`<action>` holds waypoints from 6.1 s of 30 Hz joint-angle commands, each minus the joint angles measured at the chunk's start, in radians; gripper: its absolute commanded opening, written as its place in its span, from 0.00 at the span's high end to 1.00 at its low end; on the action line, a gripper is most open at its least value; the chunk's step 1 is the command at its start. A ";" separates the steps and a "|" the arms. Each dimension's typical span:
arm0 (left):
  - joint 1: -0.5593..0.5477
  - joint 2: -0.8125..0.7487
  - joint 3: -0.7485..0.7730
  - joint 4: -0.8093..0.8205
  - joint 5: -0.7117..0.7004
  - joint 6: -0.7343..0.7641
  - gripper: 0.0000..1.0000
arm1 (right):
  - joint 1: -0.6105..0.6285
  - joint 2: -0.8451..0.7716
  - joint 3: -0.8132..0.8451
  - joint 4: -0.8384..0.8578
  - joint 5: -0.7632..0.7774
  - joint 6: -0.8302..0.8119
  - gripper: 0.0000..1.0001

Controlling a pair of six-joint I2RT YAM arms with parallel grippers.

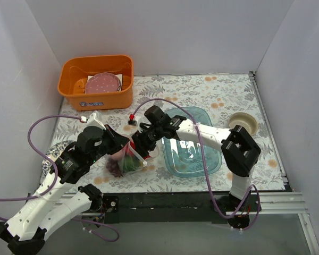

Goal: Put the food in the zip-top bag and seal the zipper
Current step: Place the fake vegetable in the zipper food storage bag, then adjust the zipper food storage bag at the center of the board.

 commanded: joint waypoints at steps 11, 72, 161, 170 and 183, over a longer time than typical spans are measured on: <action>-0.003 -0.027 0.024 0.017 -0.037 -0.005 0.98 | -0.015 -0.303 -0.135 0.032 0.335 0.041 0.02; -0.002 0.016 0.014 0.080 0.081 0.027 0.97 | -0.032 -0.380 -0.170 0.129 0.423 0.215 0.99; 0.027 0.243 -0.190 0.402 0.130 -0.188 0.18 | -0.128 -0.414 -0.324 0.144 0.654 0.506 0.99; 0.040 0.132 -0.232 0.339 0.222 -0.235 0.15 | -0.151 -0.433 -0.338 0.130 0.670 0.512 0.99; 0.012 -0.054 -0.378 0.269 0.331 -0.385 0.20 | -0.197 -0.439 -0.333 0.116 0.667 0.509 0.99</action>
